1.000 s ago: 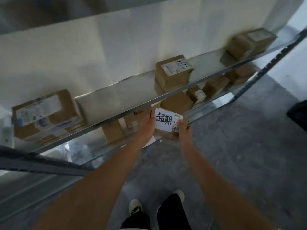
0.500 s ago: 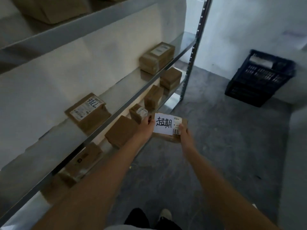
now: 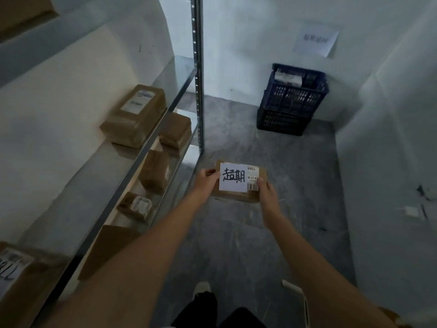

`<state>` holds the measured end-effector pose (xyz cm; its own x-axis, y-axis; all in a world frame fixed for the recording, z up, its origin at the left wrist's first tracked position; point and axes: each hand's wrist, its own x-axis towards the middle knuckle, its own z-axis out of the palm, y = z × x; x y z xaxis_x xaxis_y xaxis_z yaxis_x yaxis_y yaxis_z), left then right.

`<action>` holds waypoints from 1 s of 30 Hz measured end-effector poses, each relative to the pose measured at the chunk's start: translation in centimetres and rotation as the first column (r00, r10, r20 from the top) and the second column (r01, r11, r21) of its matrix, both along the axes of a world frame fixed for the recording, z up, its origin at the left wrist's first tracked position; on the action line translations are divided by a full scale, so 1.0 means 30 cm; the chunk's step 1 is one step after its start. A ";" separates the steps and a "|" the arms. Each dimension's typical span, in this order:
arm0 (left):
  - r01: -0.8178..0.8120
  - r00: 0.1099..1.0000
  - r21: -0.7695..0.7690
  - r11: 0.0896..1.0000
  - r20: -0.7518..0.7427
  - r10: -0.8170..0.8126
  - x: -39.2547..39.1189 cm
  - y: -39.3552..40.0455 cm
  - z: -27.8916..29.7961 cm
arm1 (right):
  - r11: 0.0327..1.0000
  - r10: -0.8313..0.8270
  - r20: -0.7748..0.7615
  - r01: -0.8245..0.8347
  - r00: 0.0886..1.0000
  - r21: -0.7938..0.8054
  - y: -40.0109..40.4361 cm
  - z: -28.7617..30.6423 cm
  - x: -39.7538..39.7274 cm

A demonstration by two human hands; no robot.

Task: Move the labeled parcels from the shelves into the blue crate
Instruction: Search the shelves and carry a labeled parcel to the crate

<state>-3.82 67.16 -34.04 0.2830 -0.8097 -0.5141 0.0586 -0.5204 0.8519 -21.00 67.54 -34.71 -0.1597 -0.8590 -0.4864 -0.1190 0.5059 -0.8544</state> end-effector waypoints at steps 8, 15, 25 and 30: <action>0.145 0.989 -0.003 0.989 0.003 -0.145 -0.177 -0.455 -0.018 | 0.987 -0.159 0.006 0.159 0.987 0.008 -0.355 -0.021 -0.163; 0.222 0.975 -0.034 0.974 0.002 -0.222 -0.366 -0.892 -0.042 | 0.979 -0.202 0.015 0.202 0.979 0.017 -0.782 -0.064 -0.343; 0.187 0.977 -0.015 0.982 -0.099 -0.187 -0.526 -1.488 -0.072 | 0.981 -0.194 -0.015 0.194 0.981 -0.002 -1.377 -0.060 -0.499; 0.218 0.967 -0.022 0.976 -0.128 -0.219 -0.558 -1.846 -0.127 | 0.981 -0.193 -0.037 0.192 0.981 -0.023 -1.723 -0.078 -0.535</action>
<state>-20.55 11.79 -37.85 0.0300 -0.8487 -0.5279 0.0538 -0.5260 0.8488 -37.06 15.86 -37.05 -0.3412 -0.8198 -0.4599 -0.0544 0.5057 -0.8610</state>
